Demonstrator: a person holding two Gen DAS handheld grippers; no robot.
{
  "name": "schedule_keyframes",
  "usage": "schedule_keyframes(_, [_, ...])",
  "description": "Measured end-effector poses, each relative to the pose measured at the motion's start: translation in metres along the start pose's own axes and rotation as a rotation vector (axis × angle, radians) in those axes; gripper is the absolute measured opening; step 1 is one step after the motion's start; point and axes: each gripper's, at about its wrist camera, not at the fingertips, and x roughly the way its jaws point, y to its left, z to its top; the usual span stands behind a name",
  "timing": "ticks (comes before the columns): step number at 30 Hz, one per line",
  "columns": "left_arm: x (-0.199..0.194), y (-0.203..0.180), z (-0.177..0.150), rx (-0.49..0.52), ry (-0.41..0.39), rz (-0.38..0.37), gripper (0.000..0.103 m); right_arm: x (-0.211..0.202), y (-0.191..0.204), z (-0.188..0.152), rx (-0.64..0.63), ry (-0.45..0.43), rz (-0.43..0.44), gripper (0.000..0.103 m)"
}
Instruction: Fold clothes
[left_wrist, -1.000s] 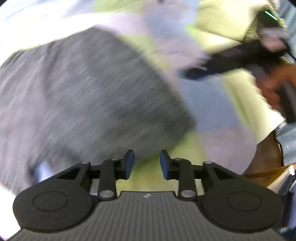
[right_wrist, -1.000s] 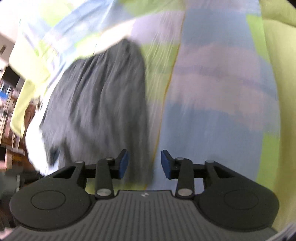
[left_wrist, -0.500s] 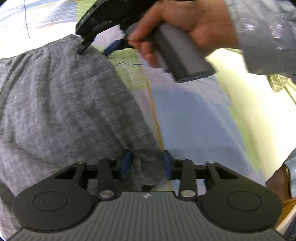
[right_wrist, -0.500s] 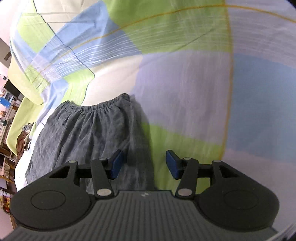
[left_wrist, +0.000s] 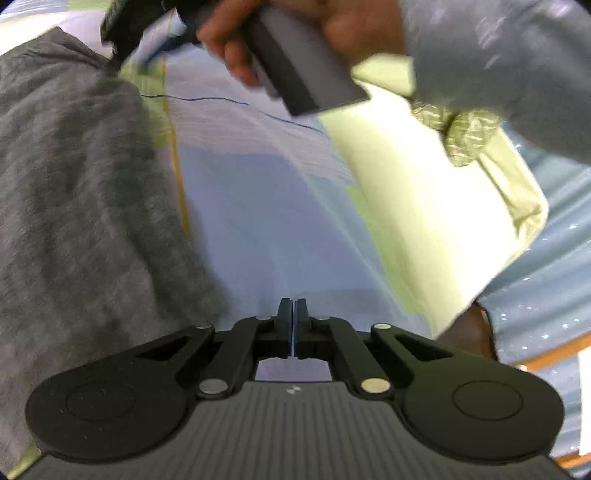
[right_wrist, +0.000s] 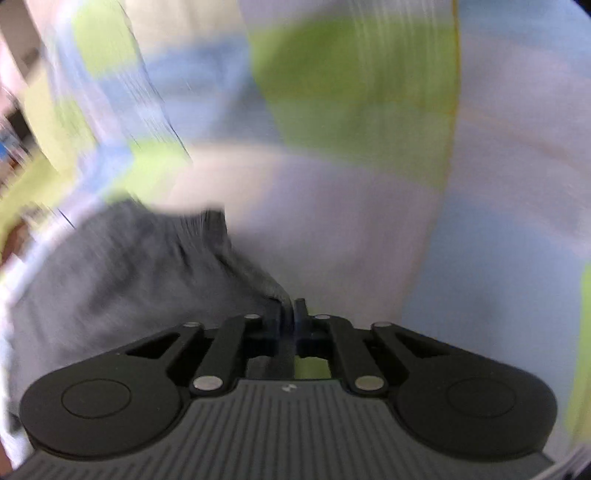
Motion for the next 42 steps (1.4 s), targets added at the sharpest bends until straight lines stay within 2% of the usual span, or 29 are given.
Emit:
schedule_keyframes(1, [-0.017, 0.009, -0.005, -0.011, -0.009, 0.012, 0.0, -0.001, 0.0, -0.002, 0.008, -0.006, -0.026, 0.046])
schedule_keyframes(3, [-0.053, 0.027, -0.016, -0.03, -0.022, 0.049, 0.005, -0.026, 0.007, -0.01, 0.021, -0.106, -0.106, 0.057])
schedule_keyframes(5, [-0.092, 0.05, -0.025, -0.034, -0.023, 0.13, 0.005, -0.039, 0.015, -0.017, 0.019, -0.121, -0.148, 0.059])
schedule_keyframes(6, [-0.11, 0.063, -0.028, -0.036, -0.027, 0.176, 0.005, -0.051, 0.021, -0.029, 0.028, -0.125, -0.133, 0.059])
schedule_keyframes(7, [-0.128, 0.076, -0.031, -0.038, -0.031, 0.222, 0.005, -0.06, 0.025, -0.038, 0.039, -0.129, -0.088, 0.051])
schedule_keyframes(8, [-0.147, 0.089, -0.034, -0.039, -0.035, 0.268, 0.005, -0.075, 0.033, -0.059, 0.061, -0.119, 0.045, 0.045])
schedule_keyframes(9, [-0.164, 0.102, -0.034, -0.035, -0.04, 0.315, 0.005, -0.081, 0.04, -0.071, 0.078, -0.099, 0.109, 0.029])
schedule_keyframes(11, [-0.179, 0.12, -0.032, -0.017, -0.048, 0.378, 0.009, -0.088, 0.052, -0.098, 0.107, -0.035, 0.16, 0.027])
schedule_keyframes(12, [-0.183, 0.134, -0.033, -0.011, -0.031, 0.409, 0.023, -0.09, 0.058, -0.114, 0.11, 0.003, 0.157, 0.026])
schedule_keyframes(13, [-0.185, 0.154, -0.036, -0.008, 0.009, 0.447, 0.029, -0.09, 0.064, -0.13, 0.109, 0.039, 0.148, 0.025])
schedule_keyframes(14, [-0.185, 0.171, -0.04, -0.007, 0.052, 0.473, 0.028, -0.085, 0.068, -0.15, 0.096, 0.123, 0.099, 0.024])
schedule_keyframes(15, [-0.185, 0.178, -0.044, -0.001, 0.077, 0.478, 0.024, -0.078, 0.073, -0.171, 0.079, 0.22, 0.039, 0.017])
schedule_keyframes(17, [-0.191, 0.182, -0.046, 0.023, 0.075, 0.47, 0.025, -0.088, 0.076, -0.187, 0.101, 0.242, -0.019, 0.017])
schedule_keyframes(18, [-0.197, 0.183, -0.047, 0.039, 0.063, 0.455, 0.029, -0.093, 0.08, -0.186, 0.116, 0.219, -0.039, 0.018])
schedule_keyframes(21, [-0.206, 0.184, -0.043, 0.131, 0.007, 0.431, 0.032, -0.106, 0.096, -0.178, 0.159, 0.134, -0.096, 0.027])
schedule_keyframes(22, [-0.205, 0.185, -0.041, 0.157, -0.004, 0.433, 0.037, -0.11, 0.101, -0.175, 0.173, 0.105, -0.115, 0.038])
schedule_keyframes(24, [-0.197, 0.197, -0.036, 0.182, -0.013, 0.447, 0.038, -0.119, 0.111, -0.17, 0.202, 0.048, -0.153, 0.046])
schedule_keyframes(26, [-0.184, 0.215, -0.038, 0.171, 0.046, 0.456, 0.038, -0.106, 0.123, -0.168, 0.211, 0.011, -0.141, 0.046])
schedule_keyframes(28, [-0.174, 0.227, -0.045, 0.154, 0.117, 0.461, 0.038, -0.08, 0.141, -0.176, 0.204, 0.044, -0.163, 0.046])
schedule_keyframes(30, [-0.181, 0.224, -0.066, 0.186, 0.136, 0.469, 0.038, -0.066, 0.165, -0.196, 0.211, 0.118, -0.278, 0.049])
schedule_keyframes(34, [-0.216, 0.206, -0.087, 0.232, 0.139, 0.478, 0.038, -0.089, 0.202, -0.212, 0.225, 0.151, -0.443, 0.05])
schedule_keyframes(36, [-0.226, 0.201, -0.081, 0.225, 0.097, 0.467, 0.042, -0.102, 0.223, -0.202, 0.218, 0.074, -0.406, 0.05])
schedule_keyframes(37, [-0.227, 0.201, -0.076, 0.219, 0.074, 0.461, 0.048, -0.108, 0.234, -0.196, 0.215, 0.03, -0.38, 0.052])
schedule_keyframes(40, [-0.206, 0.2, -0.055, 0.226, 0.011, 0.44, 0.054, -0.091, 0.249, -0.183, 0.222, -0.031, -0.28, 0.054])
schedule_keyframes(41, [-0.197, 0.2, -0.05, 0.233, 0.006, 0.432, 0.054, -0.077, 0.252, -0.18, 0.229, -0.043, -0.258, 0.054])
schedule_keyframes(42, [-0.184, 0.2, -0.051, 0.236, 0.049, 0.42, 0.054, -0.06, 0.256, -0.181, 0.234, -0.035, -0.248, 0.054])
